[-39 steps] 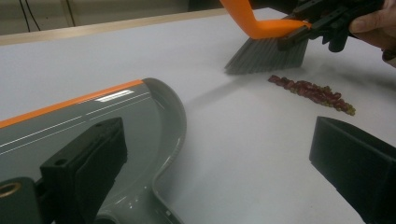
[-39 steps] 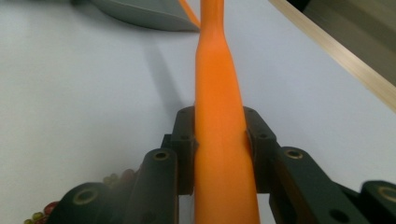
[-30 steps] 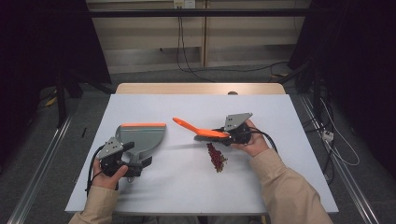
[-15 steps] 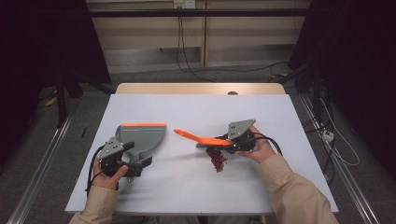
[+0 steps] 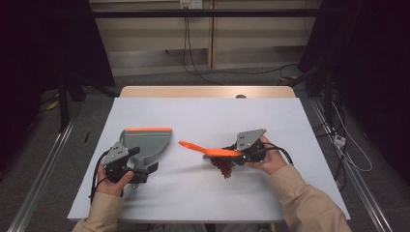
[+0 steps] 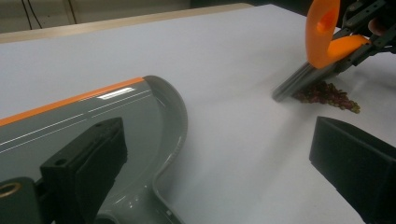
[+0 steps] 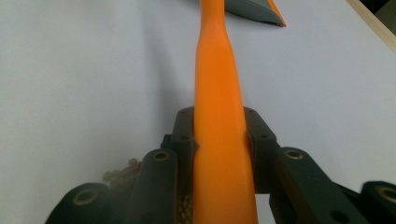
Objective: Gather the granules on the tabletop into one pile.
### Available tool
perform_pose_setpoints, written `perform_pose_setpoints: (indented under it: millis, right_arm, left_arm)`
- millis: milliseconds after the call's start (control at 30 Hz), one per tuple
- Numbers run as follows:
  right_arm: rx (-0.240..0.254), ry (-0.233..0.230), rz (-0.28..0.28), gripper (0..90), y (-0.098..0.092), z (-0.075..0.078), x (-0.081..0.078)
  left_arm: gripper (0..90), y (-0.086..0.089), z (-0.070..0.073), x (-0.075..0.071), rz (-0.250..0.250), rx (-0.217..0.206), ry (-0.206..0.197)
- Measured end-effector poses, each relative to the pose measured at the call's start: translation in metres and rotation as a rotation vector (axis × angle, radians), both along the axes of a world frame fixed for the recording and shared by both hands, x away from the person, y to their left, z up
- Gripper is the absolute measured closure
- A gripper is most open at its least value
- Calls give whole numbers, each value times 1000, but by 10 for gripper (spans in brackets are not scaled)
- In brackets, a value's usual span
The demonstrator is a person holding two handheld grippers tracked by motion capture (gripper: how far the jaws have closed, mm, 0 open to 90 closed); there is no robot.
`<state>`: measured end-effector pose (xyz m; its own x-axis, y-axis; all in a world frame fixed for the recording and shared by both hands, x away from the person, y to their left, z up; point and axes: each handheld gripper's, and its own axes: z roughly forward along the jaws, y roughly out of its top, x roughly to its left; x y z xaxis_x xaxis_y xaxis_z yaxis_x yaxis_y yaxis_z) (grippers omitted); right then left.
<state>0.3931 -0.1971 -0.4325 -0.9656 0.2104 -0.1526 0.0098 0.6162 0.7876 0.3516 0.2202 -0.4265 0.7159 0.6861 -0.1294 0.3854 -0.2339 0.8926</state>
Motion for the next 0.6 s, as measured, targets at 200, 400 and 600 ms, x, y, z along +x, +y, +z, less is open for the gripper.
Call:
perform_pose_setpoints:
  millis: [200,400,600]
  right_arm:
    - [6,-4,4,710,0,0,-3]
    - [20,-7,5,710,0,-1,-4]
    - [35,-9,-4,711,3,0,-4]
  left_arm:
    - [40,0,0,0,0,0,-1]
    - [40,-1,0,0,0,1,-1]
    - [40,0,0,0,-1,5,1]
